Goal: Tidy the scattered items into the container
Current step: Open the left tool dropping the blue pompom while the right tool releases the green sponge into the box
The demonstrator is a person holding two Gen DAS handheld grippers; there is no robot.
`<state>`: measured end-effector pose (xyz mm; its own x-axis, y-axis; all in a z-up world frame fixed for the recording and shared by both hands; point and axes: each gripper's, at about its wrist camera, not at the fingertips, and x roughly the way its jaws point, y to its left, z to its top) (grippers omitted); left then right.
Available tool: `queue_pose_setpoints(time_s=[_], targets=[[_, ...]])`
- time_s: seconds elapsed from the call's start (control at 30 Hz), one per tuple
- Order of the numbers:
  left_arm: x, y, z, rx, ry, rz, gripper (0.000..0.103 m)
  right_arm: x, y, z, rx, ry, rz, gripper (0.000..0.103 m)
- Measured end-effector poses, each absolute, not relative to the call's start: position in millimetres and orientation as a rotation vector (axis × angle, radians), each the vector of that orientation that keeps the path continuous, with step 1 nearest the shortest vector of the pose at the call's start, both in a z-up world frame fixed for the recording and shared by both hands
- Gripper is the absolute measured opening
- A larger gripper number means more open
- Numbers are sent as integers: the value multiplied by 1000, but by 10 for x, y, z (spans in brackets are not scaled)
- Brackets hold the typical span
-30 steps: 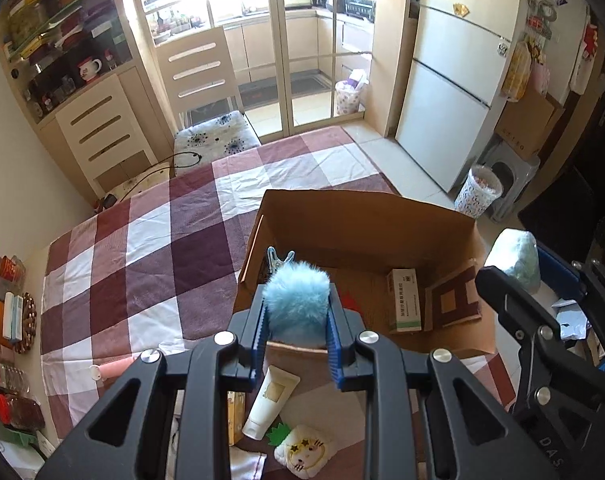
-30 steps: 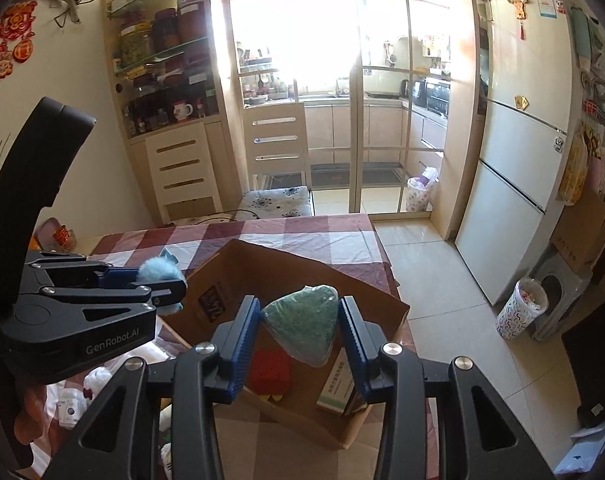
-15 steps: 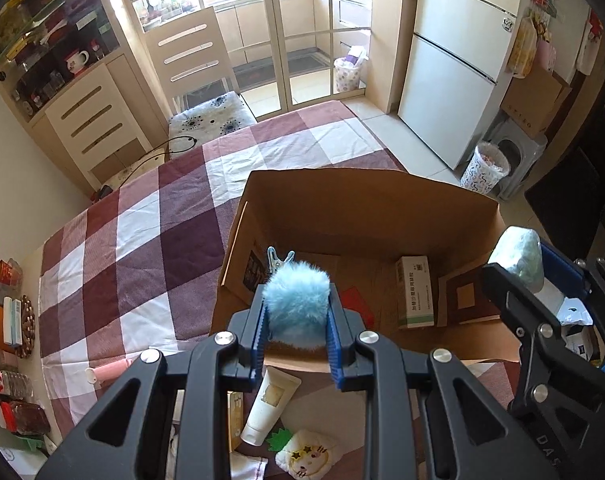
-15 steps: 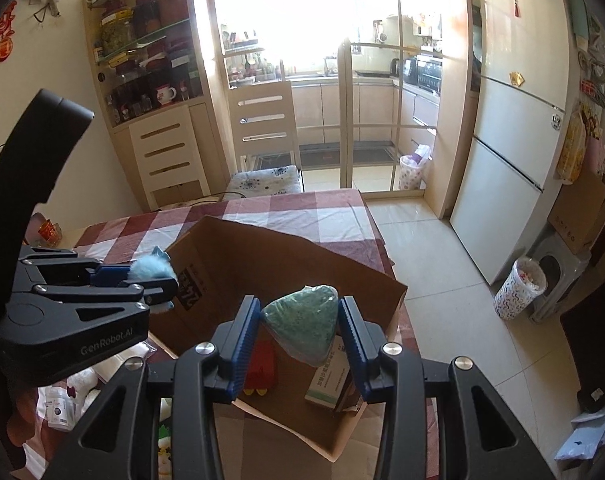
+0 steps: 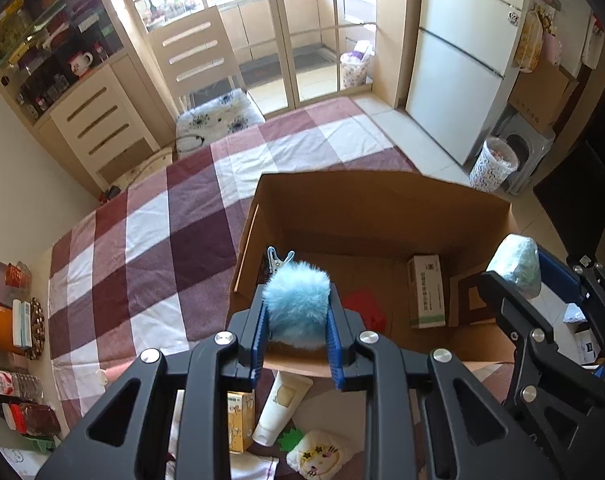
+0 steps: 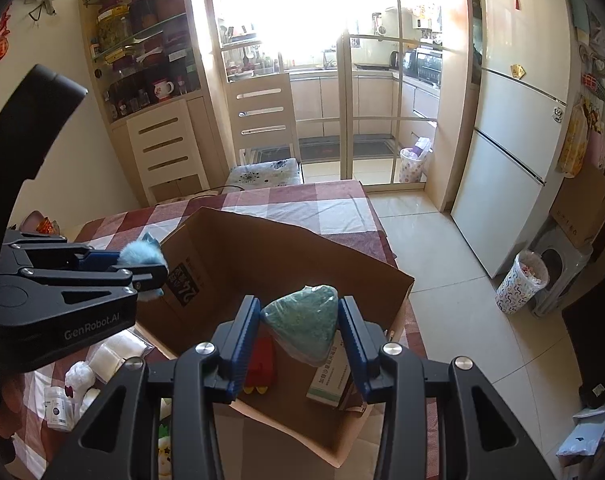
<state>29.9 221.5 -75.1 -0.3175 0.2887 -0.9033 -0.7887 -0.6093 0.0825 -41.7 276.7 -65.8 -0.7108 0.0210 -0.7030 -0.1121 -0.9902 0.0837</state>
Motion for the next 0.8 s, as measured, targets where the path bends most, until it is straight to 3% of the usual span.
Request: queue_pose_setpoints(time_s=[0.8], targets=[[312,2248,-814,-1307,781,1916,26,-468,2777,-495,-1275,178,2765,42]])
